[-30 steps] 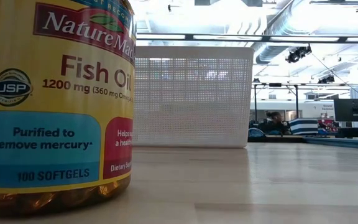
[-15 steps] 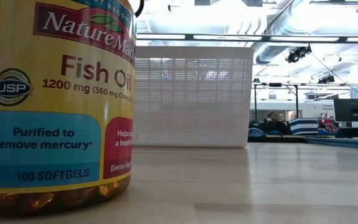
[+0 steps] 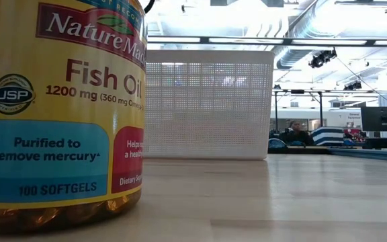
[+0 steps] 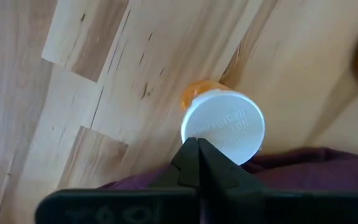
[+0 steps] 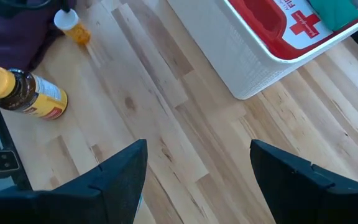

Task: Pick & place medical supplies in basket/bin
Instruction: Put the orange pill bottle into the white bin

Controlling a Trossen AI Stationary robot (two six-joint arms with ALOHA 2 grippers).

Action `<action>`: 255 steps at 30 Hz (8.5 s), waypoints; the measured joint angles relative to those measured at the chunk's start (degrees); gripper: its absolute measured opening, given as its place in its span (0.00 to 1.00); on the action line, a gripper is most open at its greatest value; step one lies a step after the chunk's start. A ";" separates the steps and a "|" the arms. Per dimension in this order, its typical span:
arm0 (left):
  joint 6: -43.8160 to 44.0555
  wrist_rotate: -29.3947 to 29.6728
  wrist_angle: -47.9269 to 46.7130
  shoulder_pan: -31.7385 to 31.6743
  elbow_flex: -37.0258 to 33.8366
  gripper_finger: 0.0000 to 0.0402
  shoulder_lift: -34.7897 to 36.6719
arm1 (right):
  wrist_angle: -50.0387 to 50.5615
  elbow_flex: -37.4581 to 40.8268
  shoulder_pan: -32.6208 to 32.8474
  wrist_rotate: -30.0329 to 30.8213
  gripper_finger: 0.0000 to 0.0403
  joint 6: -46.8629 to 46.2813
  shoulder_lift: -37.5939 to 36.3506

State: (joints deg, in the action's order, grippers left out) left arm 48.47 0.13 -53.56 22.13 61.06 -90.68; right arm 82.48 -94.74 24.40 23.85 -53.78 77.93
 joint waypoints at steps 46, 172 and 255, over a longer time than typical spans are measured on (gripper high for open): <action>-16.60 0.64 -7.74 0.00 8.56 0.96 -0.43 | -0.26 0.00 0.04 3.01 0.68 -1.90 0.00; -55.39 11.47 -31.32 -42.98 61.95 0.59 -9.77 | 0.66 -0.02 0.00 6.23 0.68 -0.17 0.00; -64.14 1.82 -21.86 -59.98 47.15 0.71 -23.74 | 3.81 -0.02 -16.20 10.33 0.68 6.33 0.01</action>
State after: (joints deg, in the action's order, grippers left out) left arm -15.68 1.95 -75.42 -37.85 108.20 -114.42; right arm 86.29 -94.76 8.21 34.18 -47.45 77.94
